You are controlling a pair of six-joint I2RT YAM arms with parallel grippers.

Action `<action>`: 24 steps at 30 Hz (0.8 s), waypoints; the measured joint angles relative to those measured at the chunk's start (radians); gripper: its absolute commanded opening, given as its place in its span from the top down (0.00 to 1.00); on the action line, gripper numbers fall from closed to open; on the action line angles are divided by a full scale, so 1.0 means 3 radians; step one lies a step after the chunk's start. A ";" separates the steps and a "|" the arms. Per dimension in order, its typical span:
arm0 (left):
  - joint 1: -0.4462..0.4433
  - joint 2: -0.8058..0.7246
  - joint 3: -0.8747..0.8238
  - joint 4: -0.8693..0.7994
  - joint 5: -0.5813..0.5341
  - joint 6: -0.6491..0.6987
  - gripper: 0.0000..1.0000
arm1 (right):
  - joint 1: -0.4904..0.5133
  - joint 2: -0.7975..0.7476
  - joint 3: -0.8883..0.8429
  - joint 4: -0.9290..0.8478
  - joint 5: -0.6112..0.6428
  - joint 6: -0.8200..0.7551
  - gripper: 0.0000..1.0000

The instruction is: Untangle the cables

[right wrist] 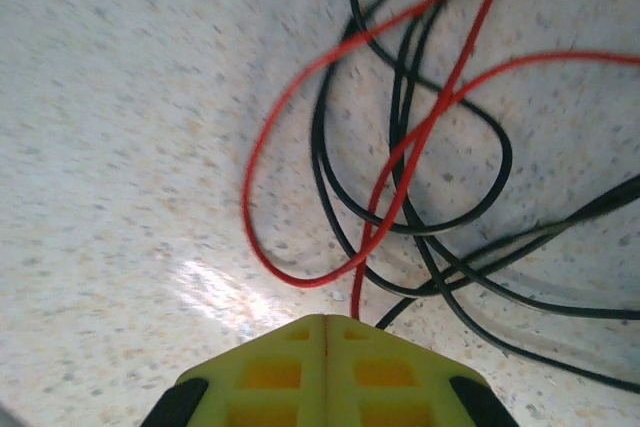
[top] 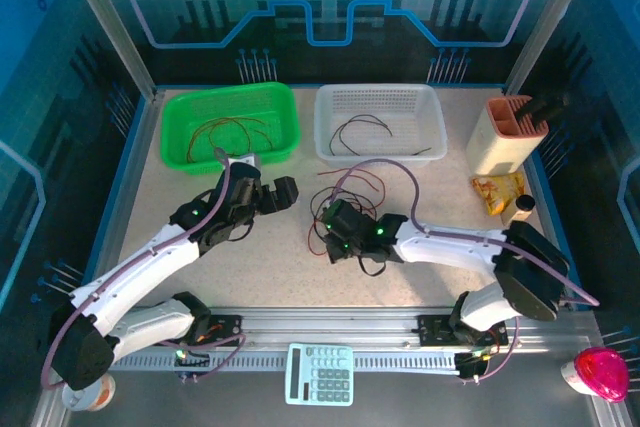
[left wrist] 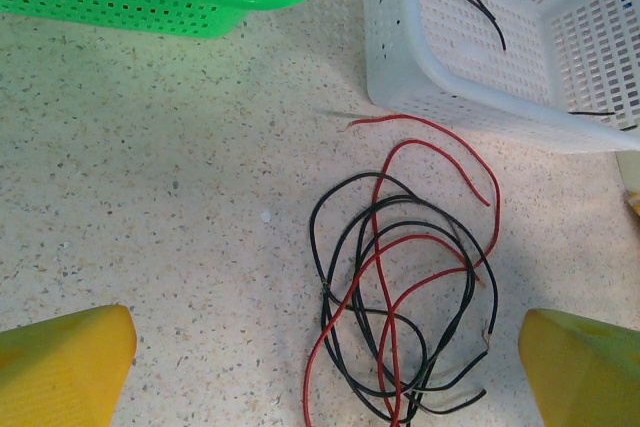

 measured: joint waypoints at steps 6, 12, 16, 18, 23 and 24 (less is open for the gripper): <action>0.0000 -0.0010 0.0000 0.0008 0.0072 0.0011 0.01 | -0.0011 -0.0523 0.0739 -0.0239 -0.0009 -0.0203 1.00; 0.0000 -0.0011 0.0001 0.0064 0.0206 0.0060 0.01 | -0.0220 -0.0776 0.1478 -0.0354 -0.0189 -0.0366 1.00; 0.0000 -0.0066 0.0001 0.0153 0.0317 0.0132 0.01 | -0.0361 -0.0791 0.1849 -0.0416 -0.0324 -0.0423 1.00; 0.0000 -0.0140 0.0001 0.0211 0.0361 0.0187 0.01 | -0.0390 -0.0791 0.2035 -0.0427 -0.0387 -0.0450 1.00; 0.0000 -0.0343 0.0001 0.0328 0.0473 0.0280 0.01 | -0.0477 -0.0786 0.2440 -0.0418 -0.0501 -0.0512 1.00; 0.0000 -0.0374 0.0001 0.0359 0.0501 0.0292 0.01 | -0.0504 -0.0773 0.2525 -0.0418 -0.0519 -0.0525 1.00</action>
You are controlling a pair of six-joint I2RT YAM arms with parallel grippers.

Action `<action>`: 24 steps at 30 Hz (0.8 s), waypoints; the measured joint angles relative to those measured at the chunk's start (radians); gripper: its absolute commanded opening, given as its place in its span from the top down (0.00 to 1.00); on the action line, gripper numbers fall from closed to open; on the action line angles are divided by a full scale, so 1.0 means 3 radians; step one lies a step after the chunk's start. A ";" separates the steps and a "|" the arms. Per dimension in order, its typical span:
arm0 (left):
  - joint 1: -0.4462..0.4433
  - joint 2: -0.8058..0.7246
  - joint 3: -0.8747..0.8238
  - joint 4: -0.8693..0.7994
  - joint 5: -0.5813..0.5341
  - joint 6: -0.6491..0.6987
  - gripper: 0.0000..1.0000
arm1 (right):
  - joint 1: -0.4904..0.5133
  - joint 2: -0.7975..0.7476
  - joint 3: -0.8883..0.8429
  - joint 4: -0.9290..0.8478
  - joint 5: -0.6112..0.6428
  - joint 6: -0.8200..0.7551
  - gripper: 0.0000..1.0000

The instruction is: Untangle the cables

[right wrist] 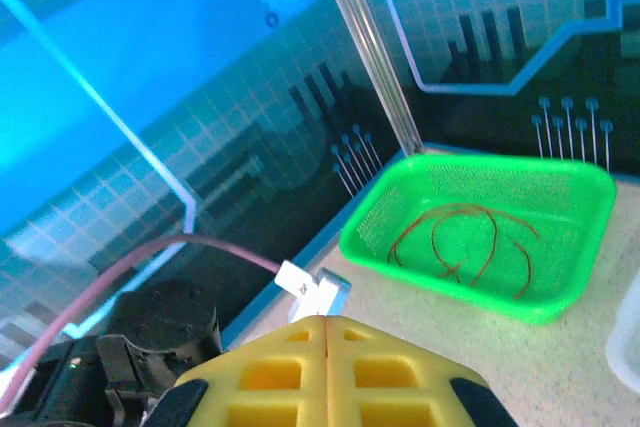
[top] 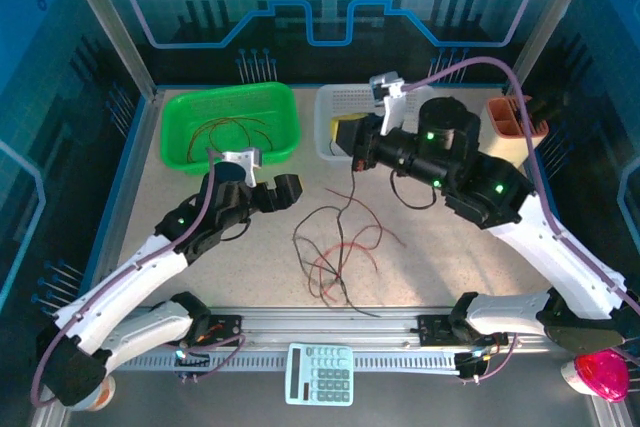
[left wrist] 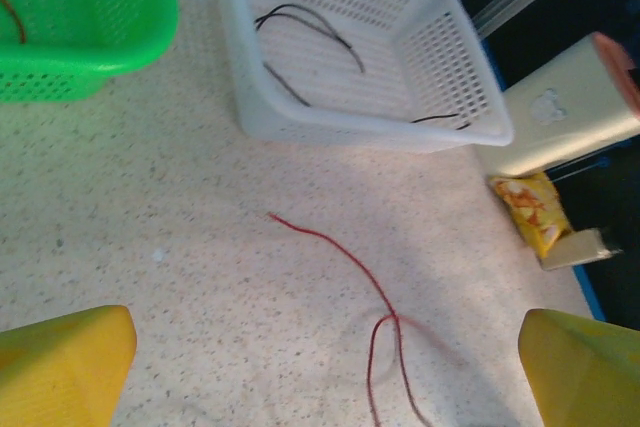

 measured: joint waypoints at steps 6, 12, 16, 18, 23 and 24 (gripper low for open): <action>0.0000 -0.0050 0.0000 0.0070 0.0108 0.0009 0.01 | -0.0244 0.0235 0.0453 0.0008 -0.0090 -0.0062 1.00; 0.0000 -0.0046 0.0000 0.0075 0.0122 0.0008 0.01 | -0.0561 0.0671 0.0832 0.0004 -0.0200 -0.0086 1.00; 0.0000 -0.0029 0.0000 0.0078 0.0120 0.0004 0.01 | -0.0792 0.0890 0.1085 0.0048 -0.0281 -0.0084 1.00; 0.0000 -0.0001 0.0000 0.0076 0.0118 0.0001 0.01 | -0.0903 0.0961 0.1219 0.0120 -0.0319 -0.0071 1.00; 0.0000 0.0036 0.0000 0.0075 0.0108 -0.0004 0.01 | -0.1137 0.1231 0.1898 0.0294 -0.0379 -0.0046 1.00; 0.0000 0.0036 0.0000 0.0074 0.0107 -0.0003 0.01 | -0.1174 0.1298 0.2073 0.0310 -0.0390 -0.0037 1.00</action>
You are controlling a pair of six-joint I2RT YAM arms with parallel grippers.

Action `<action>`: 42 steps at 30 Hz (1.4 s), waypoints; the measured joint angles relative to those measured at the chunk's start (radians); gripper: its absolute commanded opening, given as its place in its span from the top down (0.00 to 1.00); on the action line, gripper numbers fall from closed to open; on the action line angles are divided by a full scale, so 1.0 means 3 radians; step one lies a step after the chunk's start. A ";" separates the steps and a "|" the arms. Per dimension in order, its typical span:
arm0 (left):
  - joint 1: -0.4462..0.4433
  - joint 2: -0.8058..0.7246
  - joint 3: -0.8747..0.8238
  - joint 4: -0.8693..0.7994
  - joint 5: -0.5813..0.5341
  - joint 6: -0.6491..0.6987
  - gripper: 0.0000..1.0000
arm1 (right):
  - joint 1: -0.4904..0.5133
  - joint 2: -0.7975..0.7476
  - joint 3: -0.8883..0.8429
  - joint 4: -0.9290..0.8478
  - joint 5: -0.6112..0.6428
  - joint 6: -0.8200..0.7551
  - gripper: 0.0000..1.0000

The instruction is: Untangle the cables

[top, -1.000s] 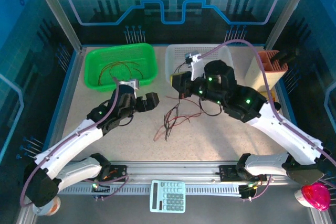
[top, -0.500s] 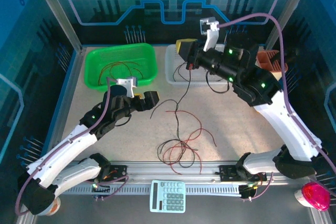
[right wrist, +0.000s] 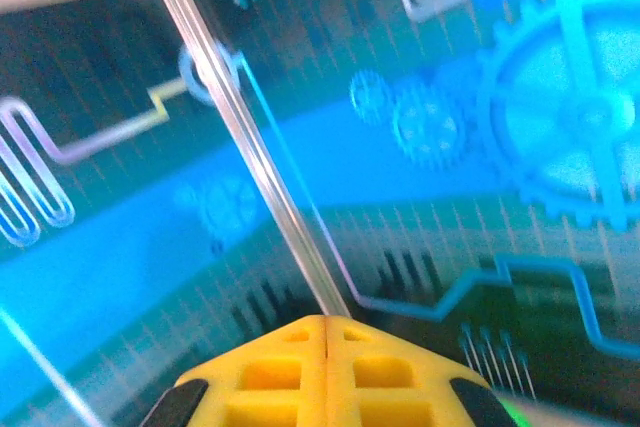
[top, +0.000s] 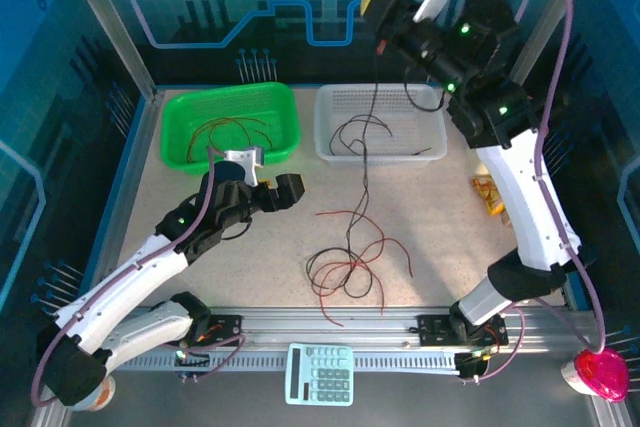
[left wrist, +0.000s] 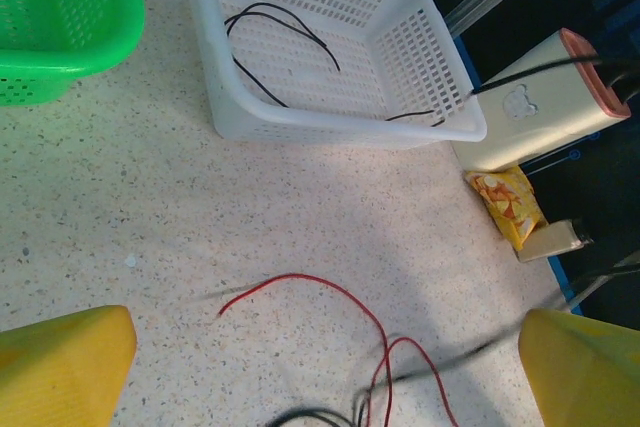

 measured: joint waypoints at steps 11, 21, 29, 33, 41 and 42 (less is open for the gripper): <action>0.0000 0.0046 0.0006 -0.0011 -0.0001 0.0083 0.01 | -0.0189 0.0412 0.0988 0.0090 -0.0153 0.0102 1.00; 0.0000 0.0113 0.0006 -0.0010 0.0001 0.0084 0.01 | -0.0286 0.0476 0.0732 0.0456 -0.0226 0.0066 1.00; 0.0000 0.0116 0.0006 -0.0011 0.0001 0.0085 0.01 | -0.0436 0.0839 0.1143 0.0848 -0.0196 0.0137 1.00; 0.0000 0.0126 0.0025 -0.0038 0.0000 0.0088 0.01 | -0.0570 0.0991 0.1188 0.0989 -0.0117 0.0245 1.00; 0.0000 0.0220 0.0127 -0.0085 0.0000 0.0154 0.01 | -0.0893 0.1269 0.1275 0.1082 0.0056 0.0493 1.00; 0.0000 0.0233 0.0130 -0.0084 0.0000 0.0159 0.01 | -0.0914 0.1286 0.1274 0.1083 0.0067 0.0507 1.00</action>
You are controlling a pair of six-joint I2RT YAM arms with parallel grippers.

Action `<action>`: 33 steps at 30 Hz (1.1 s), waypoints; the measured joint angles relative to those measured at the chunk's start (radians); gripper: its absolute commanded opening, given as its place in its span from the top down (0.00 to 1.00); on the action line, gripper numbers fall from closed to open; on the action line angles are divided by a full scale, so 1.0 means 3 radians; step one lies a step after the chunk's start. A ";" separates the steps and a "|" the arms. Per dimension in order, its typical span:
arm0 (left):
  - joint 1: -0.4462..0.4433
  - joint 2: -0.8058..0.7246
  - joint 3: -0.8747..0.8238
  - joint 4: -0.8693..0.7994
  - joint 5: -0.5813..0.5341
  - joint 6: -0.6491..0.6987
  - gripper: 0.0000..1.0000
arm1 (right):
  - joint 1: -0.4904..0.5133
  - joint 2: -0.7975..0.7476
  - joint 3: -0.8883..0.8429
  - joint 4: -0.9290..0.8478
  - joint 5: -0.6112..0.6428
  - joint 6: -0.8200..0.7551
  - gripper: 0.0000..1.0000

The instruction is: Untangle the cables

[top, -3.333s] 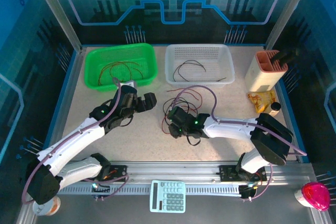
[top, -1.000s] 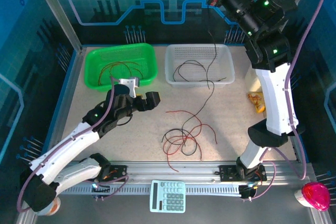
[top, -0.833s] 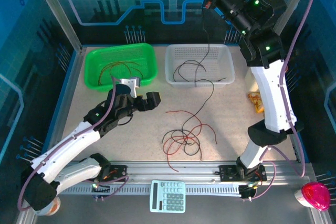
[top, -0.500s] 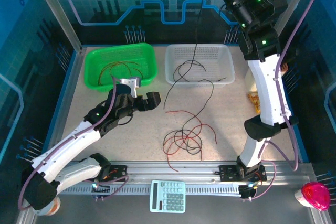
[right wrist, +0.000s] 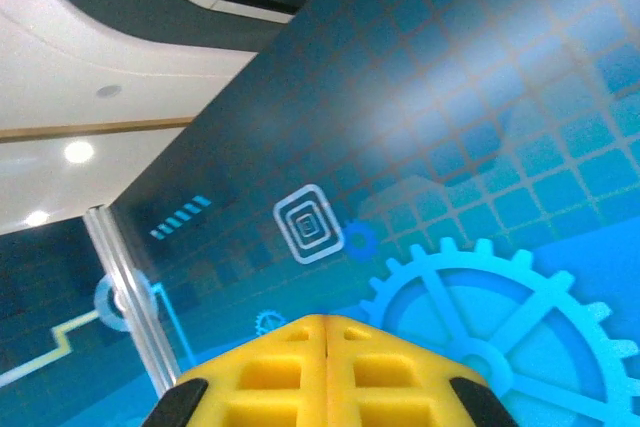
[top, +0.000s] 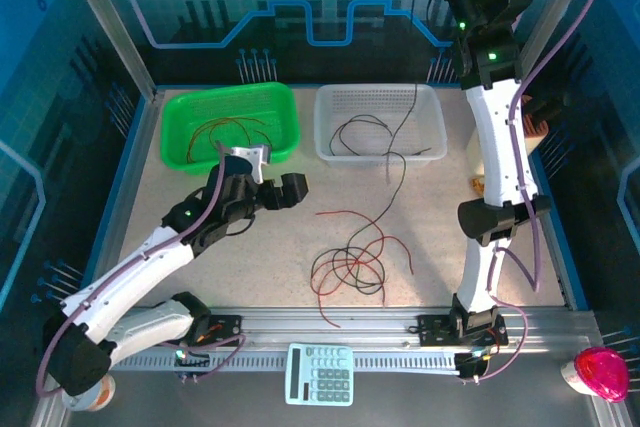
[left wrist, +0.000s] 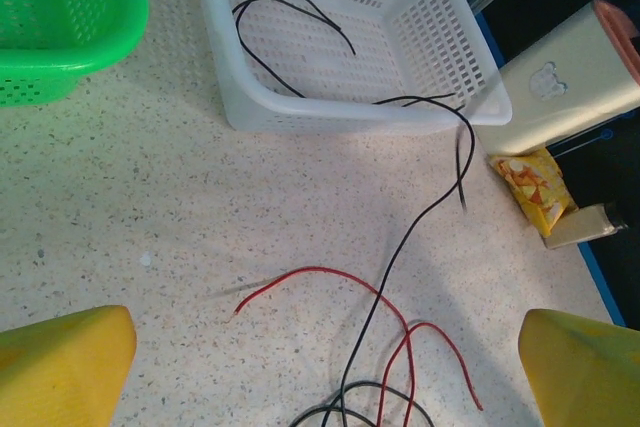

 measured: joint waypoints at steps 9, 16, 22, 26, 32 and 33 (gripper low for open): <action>0.0000 0.0132 0.0009 0.0039 0.0005 -0.0013 0.01 | 0.0047 -0.0304 -0.1373 0.0287 -0.0027 0.0020 1.00; 0.0000 0.0135 0.0009 0.0074 0.0028 -0.0014 0.01 | 0.0253 -0.0407 -0.2989 0.0437 0.0000 -0.0028 1.00; 0.0000 0.0111 0.0009 0.0075 0.0029 -0.0042 0.01 | 0.0292 -0.0164 -0.3103 0.0284 0.0009 -0.0172 1.00; 0.0000 0.0055 0.0009 0.0078 0.0028 -0.0093 0.01 | 0.0292 0.0111 -0.2886 0.0015 0.0038 -0.0300 1.00; 0.0000 0.0018 0.0009 0.0078 0.0028 -0.0099 0.01 | 0.0292 0.0416 -0.2773 -0.0465 0.0127 -0.0509 0.83; 0.0000 0.0015 0.0009 0.0078 0.0028 -0.0099 0.01 | 0.0292 0.0441 -0.2772 -0.0542 0.0151 -0.0535 0.70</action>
